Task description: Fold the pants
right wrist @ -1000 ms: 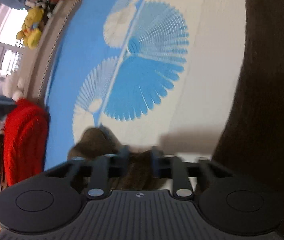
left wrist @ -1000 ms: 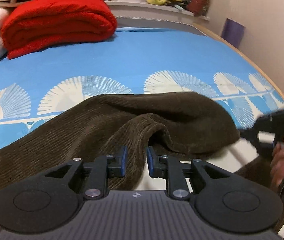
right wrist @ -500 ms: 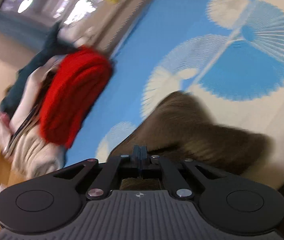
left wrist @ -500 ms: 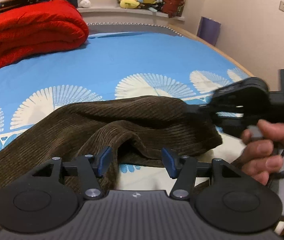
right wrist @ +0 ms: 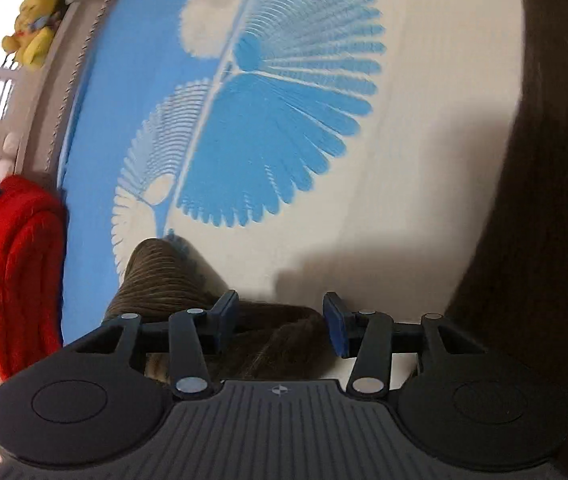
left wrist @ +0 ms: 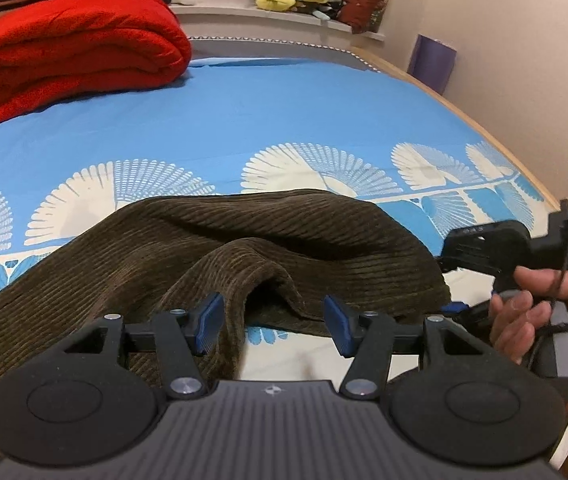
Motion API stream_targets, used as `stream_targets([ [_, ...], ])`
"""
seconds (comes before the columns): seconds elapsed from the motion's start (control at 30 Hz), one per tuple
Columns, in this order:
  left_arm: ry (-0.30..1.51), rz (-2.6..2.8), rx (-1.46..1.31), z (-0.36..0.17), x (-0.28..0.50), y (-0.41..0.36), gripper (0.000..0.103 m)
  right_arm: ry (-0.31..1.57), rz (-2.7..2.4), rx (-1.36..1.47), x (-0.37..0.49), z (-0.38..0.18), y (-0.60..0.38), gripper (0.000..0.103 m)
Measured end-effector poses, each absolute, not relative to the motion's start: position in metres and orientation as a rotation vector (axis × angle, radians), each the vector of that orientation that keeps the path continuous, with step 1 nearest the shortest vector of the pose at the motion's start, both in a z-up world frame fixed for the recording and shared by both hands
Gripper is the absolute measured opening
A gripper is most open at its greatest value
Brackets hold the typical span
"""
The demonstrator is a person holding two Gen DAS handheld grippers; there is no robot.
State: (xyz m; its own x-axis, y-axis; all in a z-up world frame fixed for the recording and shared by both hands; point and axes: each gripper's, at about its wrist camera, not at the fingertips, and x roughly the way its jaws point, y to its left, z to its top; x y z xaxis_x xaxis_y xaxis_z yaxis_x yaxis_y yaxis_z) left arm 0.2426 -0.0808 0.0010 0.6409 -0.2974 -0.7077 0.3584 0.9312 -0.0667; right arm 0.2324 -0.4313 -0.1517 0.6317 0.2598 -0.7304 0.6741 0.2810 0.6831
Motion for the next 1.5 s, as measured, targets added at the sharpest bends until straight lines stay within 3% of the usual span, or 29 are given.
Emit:
stream_targets([
  [0.07,0.791,-0.392,0.095,0.001,0.241,-0.082,0.061,0.899,-0.335,1.291,0.233,-0.149,-0.430,0.049],
  [0.13,0.795,-0.405,0.102,0.000,0.240,-0.084,0.061,0.906,-0.337,1.280,0.234,-0.148,-0.428,0.041],
  [0.17,0.797,-0.409,0.100,0.000,0.240,-0.085,0.061,0.911,-0.339,1.272,0.233,-0.147,-0.427,0.034],
  [0.23,0.797,-0.423,0.096,0.000,0.238,-0.086,0.061,0.903,-0.315,1.285,0.237,-0.146,-0.429,0.006],
  [0.37,0.776,-0.467,0.112,0.002,0.232,-0.092,0.062,0.845,-0.102,1.264,0.251,-0.126,-0.413,0.006],
  [0.47,0.783,-0.488,0.114,-0.002,0.230,-0.097,0.070,0.862,0.152,1.238,0.266,-0.116,-0.384,0.006],
  [0.63,0.768,-0.470,0.145,-0.007,0.231,-0.103,0.070,0.943,0.314,1.127,0.276,-0.109,-0.350,0.005],
  [0.67,0.768,-0.461,0.154,-0.008,0.232,-0.104,0.067,0.956,0.328,1.105,0.275,-0.108,-0.348,0.004],
  [0.7,0.774,-0.449,0.165,-0.010,0.233,-0.104,0.054,0.967,0.345,1.092,0.275,-0.108,-0.345,0.003],
  [0.83,0.823,-0.458,0.172,-0.018,0.240,-0.101,0.028,0.982,0.371,1.060,0.275,-0.106,-0.343,0.003],
  [0.93,0.861,-0.413,0.180,-0.022,0.246,-0.095,0.023,0.977,0.348,1.057,0.275,-0.105,-0.348,0.003],
  [1.07,0.872,-0.356,0.067,-0.013,0.255,-0.077,0.022,0.803,0.112,1.009,0.262,-0.089,-0.372,0.008],
  [1.13,0.888,-0.373,0.039,-0.010,0.256,-0.073,0.022,0.773,0.004,0.983,0.259,-0.088,-0.382,0.020],
  [1.23,0.893,-0.396,0.074,-0.006,0.254,-0.076,0.022,0.864,-0.005,1.053,0.266,-0.111,-0.386,0.056],
  [1.43,0.881,-0.436,0.115,-0.003,0.244,-0.084,0.022,0.942,-0.009,1.199,0.274,-0.145,-0.383,0.054],
  [1.47,0.882,-0.434,0.119,-0.004,0.243,-0.084,0.023,0.940,-0.001,1.194,0.277,-0.146,-0.380,0.050],
  [1.5,0.885,-0.436,0.121,-0.005,0.243,-0.084,0.023,0.948,0.006,1.187,0.281,-0.146,-0.379,0.032],
])
